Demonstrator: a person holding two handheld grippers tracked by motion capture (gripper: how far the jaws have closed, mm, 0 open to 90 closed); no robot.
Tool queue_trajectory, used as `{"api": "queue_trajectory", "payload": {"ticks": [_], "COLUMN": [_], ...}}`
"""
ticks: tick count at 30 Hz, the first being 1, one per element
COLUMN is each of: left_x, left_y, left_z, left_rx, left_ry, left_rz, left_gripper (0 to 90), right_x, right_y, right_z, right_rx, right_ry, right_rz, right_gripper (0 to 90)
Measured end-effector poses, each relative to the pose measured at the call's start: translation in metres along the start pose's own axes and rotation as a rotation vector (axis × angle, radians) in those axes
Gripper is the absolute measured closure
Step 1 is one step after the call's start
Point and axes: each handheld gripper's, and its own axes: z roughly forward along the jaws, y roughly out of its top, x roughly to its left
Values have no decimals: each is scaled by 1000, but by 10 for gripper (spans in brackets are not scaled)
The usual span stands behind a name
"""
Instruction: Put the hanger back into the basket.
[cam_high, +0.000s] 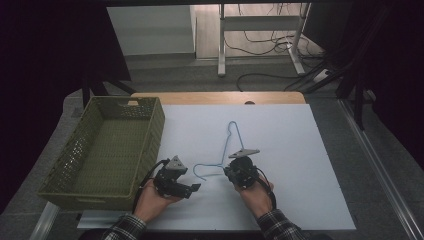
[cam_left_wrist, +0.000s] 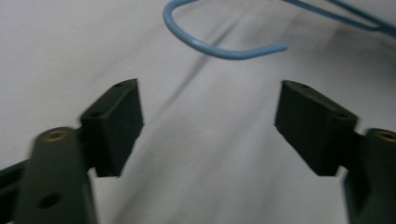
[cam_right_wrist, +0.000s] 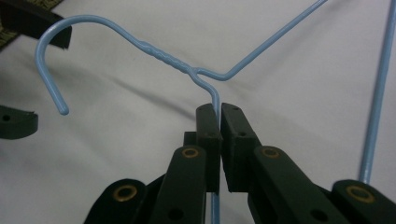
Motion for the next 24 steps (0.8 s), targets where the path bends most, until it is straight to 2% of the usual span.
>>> {"api": "queue_trajectory", "payload": {"ticks": [3, 8, 15, 20, 23, 24], "left_x": [0, -2, -5, 0, 4, 4], "left_y": [1, 5, 13, 18, 20, 20], "left_z": [0, 5, 6, 6, 6, 6], "left_rx": [-4, -9, -42, -73, -114, -114], "left_ry": [-14, -20, -12, 4, -21, -21], "left_rz": [0, 27, 73, 58, 36, 36], "left_gripper": [319, 381, 421, 465, 522, 541], "right_x": [-1, -1, -3, -4, -6, -6], "right_y": [1, 1, 3, 3, 3, 3], "right_z": [-2, -3, -7, -12, -14, -14], "right_rx": [-5, -8, -29, -42, -47, -47], "right_ry": [4, 5, 9, 18, 24, 24], "right_rz": [7, 7, 15, 27, 30, 30], "right_gripper": [863, 862, 863, 863, 863, 863]}}
